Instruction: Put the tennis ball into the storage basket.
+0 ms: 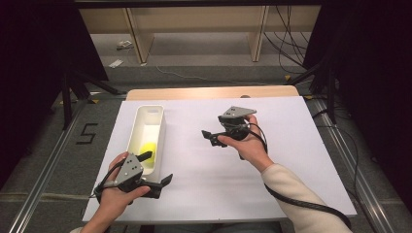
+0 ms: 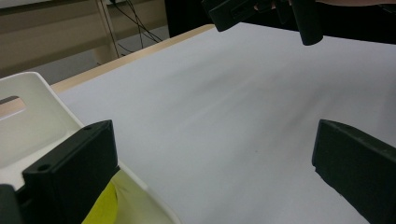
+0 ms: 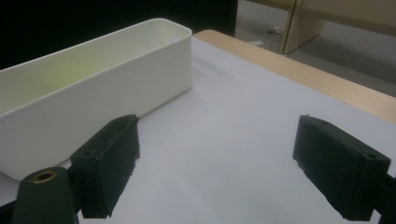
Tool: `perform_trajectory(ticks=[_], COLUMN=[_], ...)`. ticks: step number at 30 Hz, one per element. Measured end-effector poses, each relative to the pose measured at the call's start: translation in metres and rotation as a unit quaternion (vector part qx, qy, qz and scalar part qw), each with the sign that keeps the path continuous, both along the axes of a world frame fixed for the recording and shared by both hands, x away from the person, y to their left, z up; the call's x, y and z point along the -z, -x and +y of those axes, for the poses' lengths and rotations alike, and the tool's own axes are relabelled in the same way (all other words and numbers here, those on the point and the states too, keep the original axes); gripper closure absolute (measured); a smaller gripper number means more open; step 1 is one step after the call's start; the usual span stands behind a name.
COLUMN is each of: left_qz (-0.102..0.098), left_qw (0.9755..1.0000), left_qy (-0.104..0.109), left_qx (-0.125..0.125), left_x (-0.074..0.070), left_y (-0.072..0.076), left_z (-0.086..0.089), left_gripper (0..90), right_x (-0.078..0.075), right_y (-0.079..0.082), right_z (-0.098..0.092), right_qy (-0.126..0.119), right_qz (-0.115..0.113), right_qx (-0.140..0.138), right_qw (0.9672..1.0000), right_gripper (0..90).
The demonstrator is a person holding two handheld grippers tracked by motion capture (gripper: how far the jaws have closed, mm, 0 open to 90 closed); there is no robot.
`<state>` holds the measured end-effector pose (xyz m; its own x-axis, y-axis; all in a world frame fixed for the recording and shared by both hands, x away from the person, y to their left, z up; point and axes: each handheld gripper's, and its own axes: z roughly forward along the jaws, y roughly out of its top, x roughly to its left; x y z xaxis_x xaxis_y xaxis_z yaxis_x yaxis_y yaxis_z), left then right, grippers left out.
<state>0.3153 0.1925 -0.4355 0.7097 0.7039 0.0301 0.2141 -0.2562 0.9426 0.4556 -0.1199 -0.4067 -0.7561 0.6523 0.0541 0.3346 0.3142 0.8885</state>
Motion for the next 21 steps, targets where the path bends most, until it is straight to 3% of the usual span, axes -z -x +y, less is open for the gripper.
perform_trajectory(ticks=[21], left_qz=[0.001], left_qw=[1.0], left_qy=[-0.001], left_qx=[-0.001], left_x=[0.0], left_y=[0.0], left_z=[0.0], left_gripper=[0.0], right_x=[0.001], right_y=[0.012], right_z=[-0.039], right_qy=[-0.003], right_qz=[-0.001], right_qx=[0.03], right_qw=[0.9995], right_gripper=[15.3])
